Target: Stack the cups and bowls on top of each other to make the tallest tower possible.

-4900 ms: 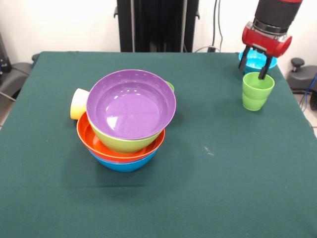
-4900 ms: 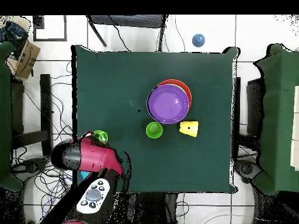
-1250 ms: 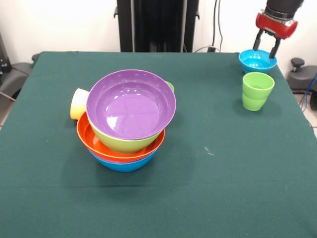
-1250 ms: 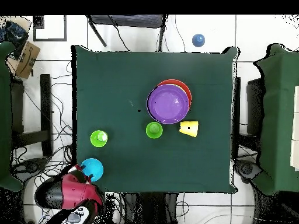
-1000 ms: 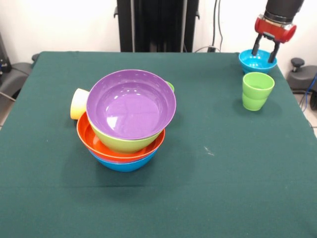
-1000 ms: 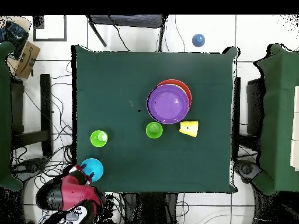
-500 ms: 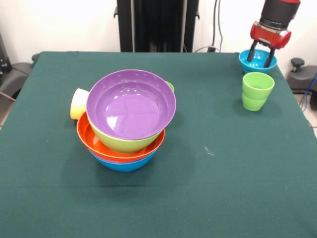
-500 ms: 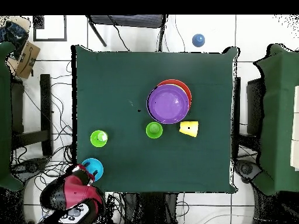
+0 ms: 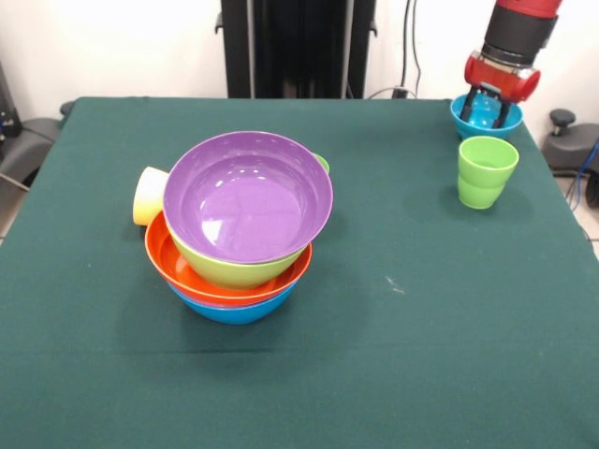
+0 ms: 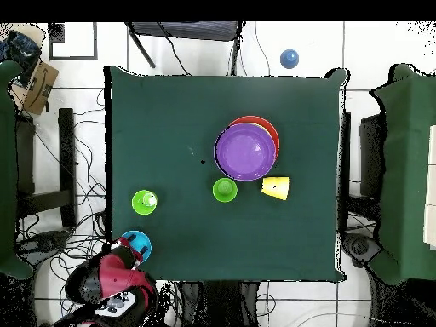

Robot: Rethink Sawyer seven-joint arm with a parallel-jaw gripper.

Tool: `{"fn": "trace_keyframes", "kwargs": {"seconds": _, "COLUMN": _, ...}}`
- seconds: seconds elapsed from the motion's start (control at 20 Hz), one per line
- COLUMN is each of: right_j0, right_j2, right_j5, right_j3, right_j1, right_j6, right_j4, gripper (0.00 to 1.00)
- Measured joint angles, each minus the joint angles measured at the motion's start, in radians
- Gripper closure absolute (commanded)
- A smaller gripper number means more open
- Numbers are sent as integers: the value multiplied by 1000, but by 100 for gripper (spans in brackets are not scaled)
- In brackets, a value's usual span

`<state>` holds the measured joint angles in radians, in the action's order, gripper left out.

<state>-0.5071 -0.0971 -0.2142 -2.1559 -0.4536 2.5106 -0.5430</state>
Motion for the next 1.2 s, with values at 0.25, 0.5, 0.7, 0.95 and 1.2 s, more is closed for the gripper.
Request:
{"fn": "trace_keyframes", "kwargs": {"seconds": 0.25, "right_j0": 29, "right_j2": 20, "right_j5": -15, "right_j3": -3, "right_j1": 0, "right_j6": 0, "right_j4": 12, "gripper": 0}}
{"fn": "trace_keyframes", "kwargs": {"seconds": 0.5, "right_j0": 106, "right_j2": 69, "right_j5": -15, "right_j3": -15, "right_j1": -7, "right_j6": 0, "right_j4": 79, "gripper": 0}}
{"fn": "trace_keyframes", "kwargs": {"seconds": 0.7, "right_j0": 173, "right_j2": 102, "right_j5": -15, "right_j3": -31, "right_j1": -16, "right_j6": 0, "right_j4": 130, "gripper": 0}}
{"fn": "trace_keyframes", "kwargs": {"seconds": 0.95, "right_j0": 221, "right_j2": 113, "right_j5": -15, "right_j3": -60, "right_j1": -42, "right_j6": 0, "right_j4": 175, "gripper": 0}}
{"fn": "trace_keyframes", "kwargs": {"seconds": 1.2, "right_j0": 289, "right_j2": 112, "right_j5": -11, "right_j3": -106, "right_j1": -109, "right_j6": 0, "right_j4": 250, "gripper": 0}}
